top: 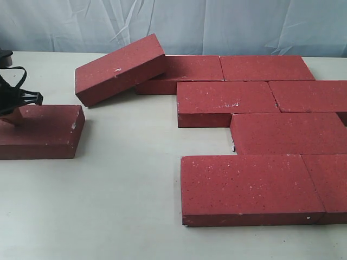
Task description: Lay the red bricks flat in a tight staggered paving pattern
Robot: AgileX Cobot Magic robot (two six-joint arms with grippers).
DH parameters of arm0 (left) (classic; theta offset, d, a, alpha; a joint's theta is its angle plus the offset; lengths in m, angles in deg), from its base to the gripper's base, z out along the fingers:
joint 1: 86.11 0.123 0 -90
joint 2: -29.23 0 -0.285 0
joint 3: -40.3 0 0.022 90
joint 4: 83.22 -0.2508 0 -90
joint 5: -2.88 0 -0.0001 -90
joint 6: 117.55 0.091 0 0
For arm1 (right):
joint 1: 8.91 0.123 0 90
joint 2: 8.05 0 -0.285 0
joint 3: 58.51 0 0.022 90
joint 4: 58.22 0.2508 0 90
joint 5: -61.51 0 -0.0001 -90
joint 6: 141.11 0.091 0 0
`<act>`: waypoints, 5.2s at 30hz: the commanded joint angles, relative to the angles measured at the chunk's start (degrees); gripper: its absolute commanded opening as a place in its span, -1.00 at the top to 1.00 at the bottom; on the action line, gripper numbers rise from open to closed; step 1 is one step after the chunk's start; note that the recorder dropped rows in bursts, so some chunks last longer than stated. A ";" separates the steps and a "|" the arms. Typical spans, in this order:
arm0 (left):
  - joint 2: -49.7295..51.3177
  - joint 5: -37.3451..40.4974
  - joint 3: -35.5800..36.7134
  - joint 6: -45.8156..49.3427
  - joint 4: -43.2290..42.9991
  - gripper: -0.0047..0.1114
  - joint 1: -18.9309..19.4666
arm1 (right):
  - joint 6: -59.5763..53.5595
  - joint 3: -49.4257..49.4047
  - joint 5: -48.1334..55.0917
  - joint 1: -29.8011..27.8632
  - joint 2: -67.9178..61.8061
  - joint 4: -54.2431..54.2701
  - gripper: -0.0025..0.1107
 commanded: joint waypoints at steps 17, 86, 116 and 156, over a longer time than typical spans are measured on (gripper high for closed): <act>0.76 -5.32 2.30 -0.06 17.94 0.92 -10.84 | -0.21 -0.27 -0.41 0.30 0.39 -0.17 0.97; 3.24 -16.97 1.34 8.99 -2.91 0.92 -2.38 | -0.21 -0.27 -0.41 0.30 0.39 -0.06 0.97; 3.24 -14.03 1.34 10.27 12.76 0.92 -7.98 | -0.21 -0.27 -0.41 0.30 0.39 -0.06 0.97; -2.65 -6.29 1.34 10.50 10.42 0.92 -4.63 | -0.21 -0.27 -0.41 0.30 0.39 -0.06 0.97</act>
